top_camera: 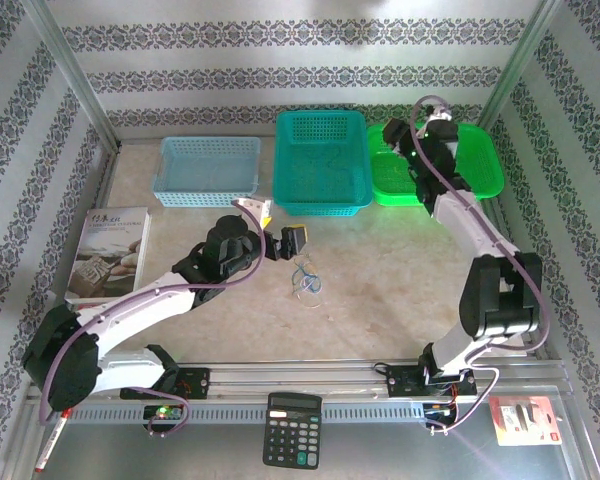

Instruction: Untangle the cables

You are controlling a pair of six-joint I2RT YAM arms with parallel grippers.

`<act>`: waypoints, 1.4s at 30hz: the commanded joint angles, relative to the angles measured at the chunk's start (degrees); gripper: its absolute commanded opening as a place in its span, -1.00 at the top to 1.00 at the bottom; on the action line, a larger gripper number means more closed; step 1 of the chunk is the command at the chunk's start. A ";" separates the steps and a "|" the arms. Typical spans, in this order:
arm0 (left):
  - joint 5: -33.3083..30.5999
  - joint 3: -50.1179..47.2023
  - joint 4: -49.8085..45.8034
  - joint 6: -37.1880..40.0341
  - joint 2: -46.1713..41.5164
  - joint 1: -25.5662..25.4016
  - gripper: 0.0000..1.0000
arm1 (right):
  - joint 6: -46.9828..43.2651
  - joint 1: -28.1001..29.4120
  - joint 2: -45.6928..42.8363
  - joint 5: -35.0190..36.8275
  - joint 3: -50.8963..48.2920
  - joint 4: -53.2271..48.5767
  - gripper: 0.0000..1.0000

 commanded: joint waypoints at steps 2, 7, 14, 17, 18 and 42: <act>-2.71 -0.58 -7.40 -4.14 -1.78 2.08 -1.00 | -0.20 4.64 -6.19 -4.08 -6.56 -1.17 -0.10; -4.32 -0.86 -12.80 -8.19 -2.33 3.59 -1.00 | -1.89 12.99 -11.92 -4.26 -15.82 -3.78 -0.10; -3.97 -1.43 -16.59 -11.38 -2.56 6.08 -1.00 | -5.63 25.72 -10.39 -4.30 -22.97 -7.58 -0.15; -3.41 -1.16 -18.04 -11.76 -2.36 7.25 -1.00 | -8.00 29.20 -6.45 -4.47 -22.39 -10.57 -0.18; -2.90 -1.18 -18.26 -12.07 -2.22 7.77 -1.00 | -8.66 30.02 -5.06 -4.31 -21.75 -11.70 -0.19; 10.05 1.85 -20.30 -13.53 6.93 13.25 -1.00 | -10.12 31.88 1.41 -3.40 -18.55 -13.83 1.00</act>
